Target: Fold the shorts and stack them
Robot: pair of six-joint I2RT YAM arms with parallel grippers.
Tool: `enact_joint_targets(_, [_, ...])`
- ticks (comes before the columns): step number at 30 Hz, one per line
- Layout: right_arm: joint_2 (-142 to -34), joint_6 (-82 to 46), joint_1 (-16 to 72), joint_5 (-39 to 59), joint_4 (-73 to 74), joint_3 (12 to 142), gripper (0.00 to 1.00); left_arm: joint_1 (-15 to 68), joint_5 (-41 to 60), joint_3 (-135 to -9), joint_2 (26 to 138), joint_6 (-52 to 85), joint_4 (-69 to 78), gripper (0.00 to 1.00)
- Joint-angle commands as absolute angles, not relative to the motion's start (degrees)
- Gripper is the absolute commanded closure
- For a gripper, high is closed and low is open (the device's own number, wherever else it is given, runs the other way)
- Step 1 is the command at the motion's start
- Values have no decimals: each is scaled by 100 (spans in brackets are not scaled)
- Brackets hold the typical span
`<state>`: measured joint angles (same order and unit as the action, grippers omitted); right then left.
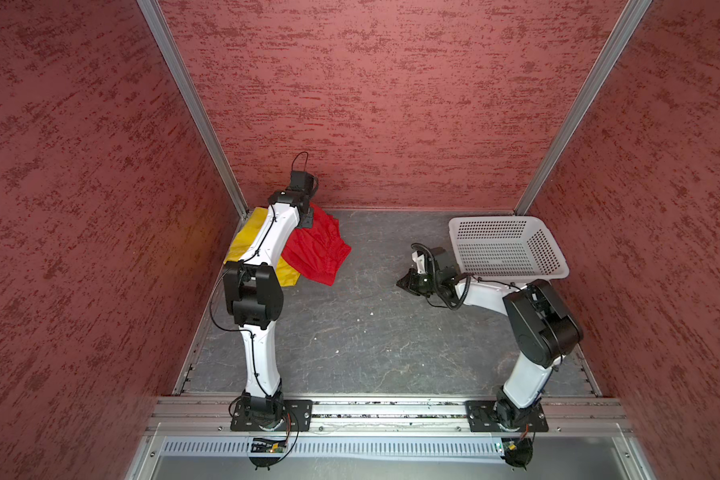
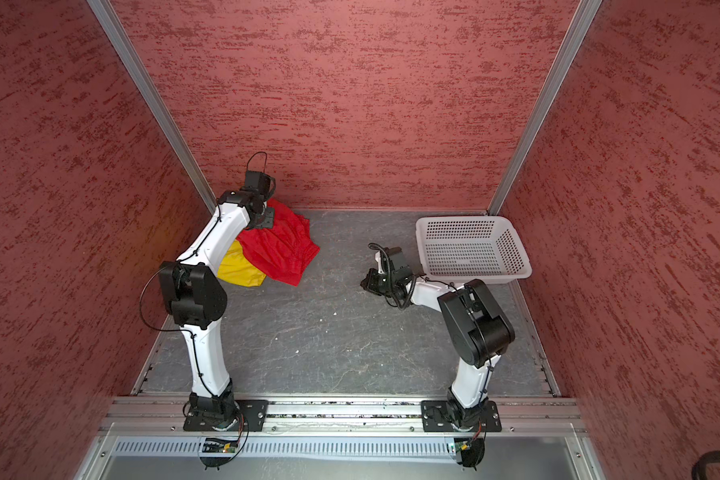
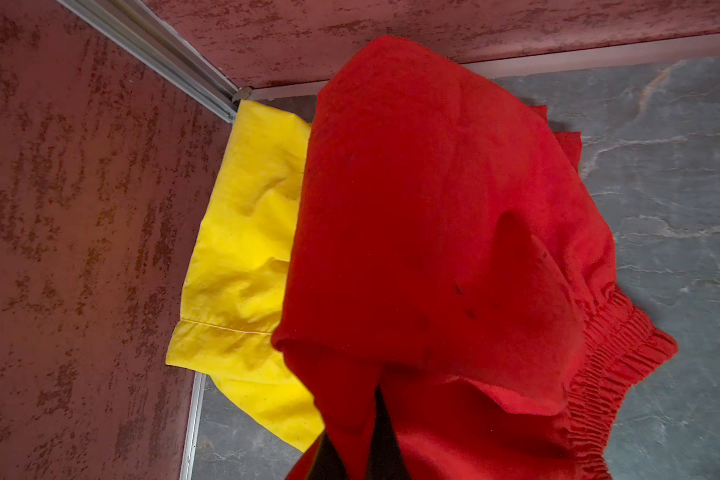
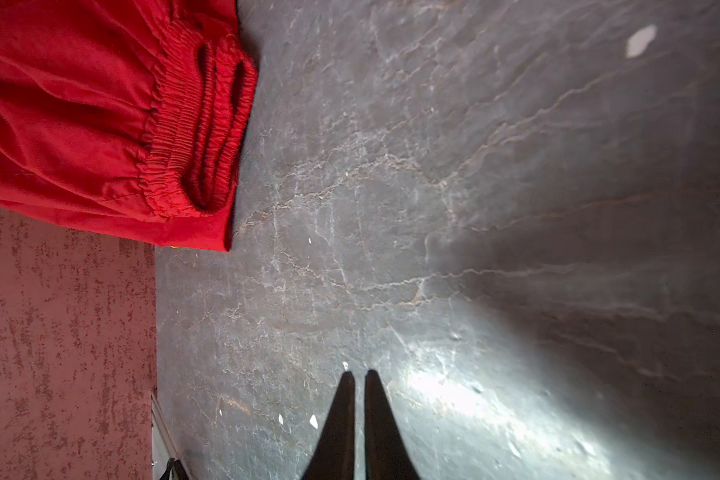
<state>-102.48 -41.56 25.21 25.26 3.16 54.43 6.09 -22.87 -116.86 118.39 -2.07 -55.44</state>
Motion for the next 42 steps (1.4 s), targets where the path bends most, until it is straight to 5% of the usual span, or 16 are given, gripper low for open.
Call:
enact_joint_targets(1, [-10329, -4143, 2474, 2396, 329, 5443, 91, 346, -2088, -11672, 11507, -164, -5351, 100])
enact_joint_targets(8, [-10397, -4131, 2478, 2391, 299, 5436, 92, -77, -1873, -11586, 11488, -20, -5274, 99])
enact_joint_targets(9, [-10395, -4128, 2474, 2391, 299, 5426, 92, -175, -1879, -11523, 11493, 24, -5216, 93])
enact_joint_targets(11, [-10397, -4134, 2470, 2386, 299, 5416, 92, -380, -1847, -11444, 11506, 118, -5126, 61])
enact_joint_targets(12, [-10391, -4131, 2465, 2384, 299, 5411, 92, -487, -1846, -11431, 11517, 187, -5107, 32])
enact_joint_targets(13, [-10395, -4133, 2473, 2382, 303, 5403, 92, -585, -1854, -11428, 11532, 258, -5106, 22])
enact_joint_targets(23, [-10421, -4245, 2465, 2425, 426, 5322, 92, -808, -1822, -10836, 11059, 703, -4893, 19])
enact_joint_targets(32, [-10225, -4161, 2472, 2384, 258, 5448, 90, -268, -1515, -10456, 11274, 821, -4628, 28])
enact_joint_targets(36, [-10193, -4105, 2473, 2323, 176, 5460, 90, -171, -959, -10179, 11334, 1001, -4340, 47])
enact_joint_targets(42, [-10231, -4145, 2475, 2338, 217, 5442, 90, 74, -368, -9990, 11629, 1112, -3870, 44])
